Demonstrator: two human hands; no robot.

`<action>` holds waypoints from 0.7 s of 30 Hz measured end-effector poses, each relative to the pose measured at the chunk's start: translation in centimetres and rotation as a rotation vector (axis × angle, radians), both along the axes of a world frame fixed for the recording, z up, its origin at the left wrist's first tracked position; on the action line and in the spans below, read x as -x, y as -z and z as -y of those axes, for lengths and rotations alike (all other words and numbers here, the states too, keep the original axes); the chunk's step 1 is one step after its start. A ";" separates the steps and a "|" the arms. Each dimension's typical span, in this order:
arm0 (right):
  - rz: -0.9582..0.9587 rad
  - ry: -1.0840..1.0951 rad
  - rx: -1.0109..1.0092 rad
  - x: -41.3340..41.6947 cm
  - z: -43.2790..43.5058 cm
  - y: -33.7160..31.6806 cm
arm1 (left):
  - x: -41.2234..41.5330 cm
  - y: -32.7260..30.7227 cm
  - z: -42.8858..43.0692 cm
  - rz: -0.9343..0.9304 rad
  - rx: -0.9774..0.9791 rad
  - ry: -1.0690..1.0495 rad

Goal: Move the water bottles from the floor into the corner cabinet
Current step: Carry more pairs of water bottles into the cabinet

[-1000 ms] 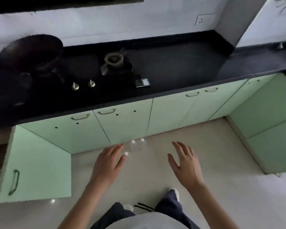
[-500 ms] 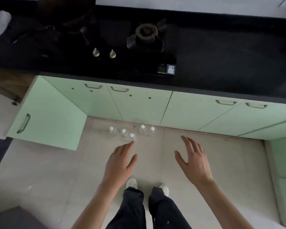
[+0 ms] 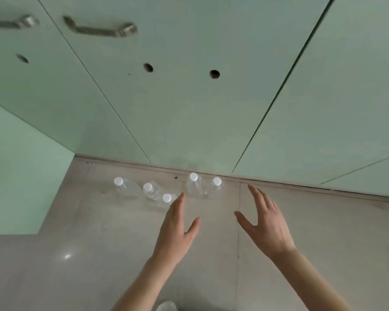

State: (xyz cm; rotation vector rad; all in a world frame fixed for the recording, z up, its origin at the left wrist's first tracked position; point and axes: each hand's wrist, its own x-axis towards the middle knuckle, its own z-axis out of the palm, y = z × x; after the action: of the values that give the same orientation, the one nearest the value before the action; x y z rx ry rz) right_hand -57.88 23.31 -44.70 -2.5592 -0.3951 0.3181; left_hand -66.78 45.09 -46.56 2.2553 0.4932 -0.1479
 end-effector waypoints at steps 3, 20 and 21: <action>-0.024 0.022 -0.035 -1.6 -0.5 9.9 | -1.9 10.5 0.0 0.001 0.068 -0.010; -0.150 0.130 -0.437 -6.2 -5.6 33.3 | -10.2 32.8 -1.9 0.201 0.261 -0.360; -0.161 0.147 -0.465 -6.2 -5.9 33.4 | -10.5 32.8 -2.0 0.215 0.267 -0.369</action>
State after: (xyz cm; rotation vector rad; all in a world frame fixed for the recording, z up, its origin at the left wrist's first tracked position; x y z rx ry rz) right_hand -51.66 29.19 -78.13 -2.0770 -0.1904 0.3305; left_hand -56.27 47.11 -79.39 1.8591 0.7167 0.2039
